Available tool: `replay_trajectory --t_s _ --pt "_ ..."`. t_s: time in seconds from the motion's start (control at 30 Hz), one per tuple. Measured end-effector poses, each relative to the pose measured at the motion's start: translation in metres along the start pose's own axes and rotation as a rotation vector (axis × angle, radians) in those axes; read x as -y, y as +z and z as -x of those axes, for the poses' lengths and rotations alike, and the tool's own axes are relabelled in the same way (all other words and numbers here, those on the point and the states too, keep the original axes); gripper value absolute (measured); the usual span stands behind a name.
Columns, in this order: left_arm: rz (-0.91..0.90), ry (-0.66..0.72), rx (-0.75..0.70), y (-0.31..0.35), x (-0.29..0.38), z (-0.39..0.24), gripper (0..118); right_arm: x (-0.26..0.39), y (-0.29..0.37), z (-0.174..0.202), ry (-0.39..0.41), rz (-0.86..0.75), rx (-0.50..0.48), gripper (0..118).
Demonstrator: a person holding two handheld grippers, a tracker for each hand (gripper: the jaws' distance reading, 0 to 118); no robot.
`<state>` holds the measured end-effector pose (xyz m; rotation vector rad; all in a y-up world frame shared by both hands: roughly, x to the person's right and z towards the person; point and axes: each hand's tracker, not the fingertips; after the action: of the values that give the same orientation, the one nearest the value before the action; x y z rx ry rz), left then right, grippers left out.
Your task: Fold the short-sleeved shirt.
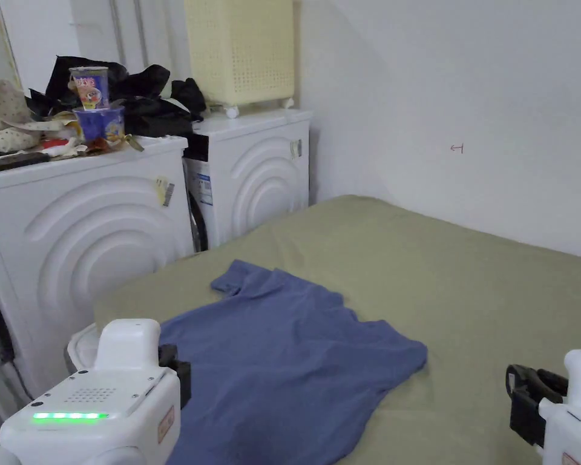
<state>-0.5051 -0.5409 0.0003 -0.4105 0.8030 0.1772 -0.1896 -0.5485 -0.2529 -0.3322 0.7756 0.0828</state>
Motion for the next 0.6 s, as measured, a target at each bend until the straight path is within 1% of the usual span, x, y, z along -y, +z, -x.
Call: replay_trajectory --t_s 0.07,0.1,0.13,0.17,0.23,0.27,0.3,0.33,0.4,0.5,0.6 --pt "0.037 -0.012 0.064 -0.034 -0.008 -0.005 0 -0.001 -0.007 -0.013 -0.004 0.008 0.013 0" --pt "0.056 -0.015 0.099 -0.055 -0.013 -0.008 2 -0.002 -0.01 -0.021 0.0 0.017 0.027 0" --pt "0.07 -0.007 0.121 -0.079 -0.021 -0.014 9 -0.004 -0.013 -0.029 0.002 0.021 0.039 0" --pt "0.091 -0.02 0.126 -0.099 -0.028 -0.021 23 -0.005 -0.015 -0.038 0.003 0.025 0.049 0" --pt "0.134 -0.052 0.208 -0.149 -0.042 -0.041 84 -0.009 -0.016 -0.06 -0.001 0.04 0.086 0" --pt "0.168 -0.077 0.21 -0.171 -0.048 -0.053 105 -0.011 -0.016 -0.069 0.002 0.046 0.116 0" --pt "0.206 -0.112 0.245 -0.197 -0.055 -0.065 111 -0.013 -0.014 -0.081 0.007 0.048 0.139 0" --pt "0.207 -0.113 0.29 -0.215 -0.059 -0.079 111 -0.014 -0.013 -0.092 0.01 0.05 0.165 0" --pt "0.278 -0.137 0.364 -0.26 -0.064 -0.105 110 -0.016 -0.011 -0.111 0.008 0.061 0.203 0" --pt "0.471 -0.231 0.438 -0.329 -0.048 -0.145 111 -0.01 -0.009 -0.134 0.017 0.086 0.265 0" --pt "0.641 -0.319 0.459 -0.375 -0.023 -0.176 111 0.006 -0.014 -0.144 0.016 0.145 0.281 0"
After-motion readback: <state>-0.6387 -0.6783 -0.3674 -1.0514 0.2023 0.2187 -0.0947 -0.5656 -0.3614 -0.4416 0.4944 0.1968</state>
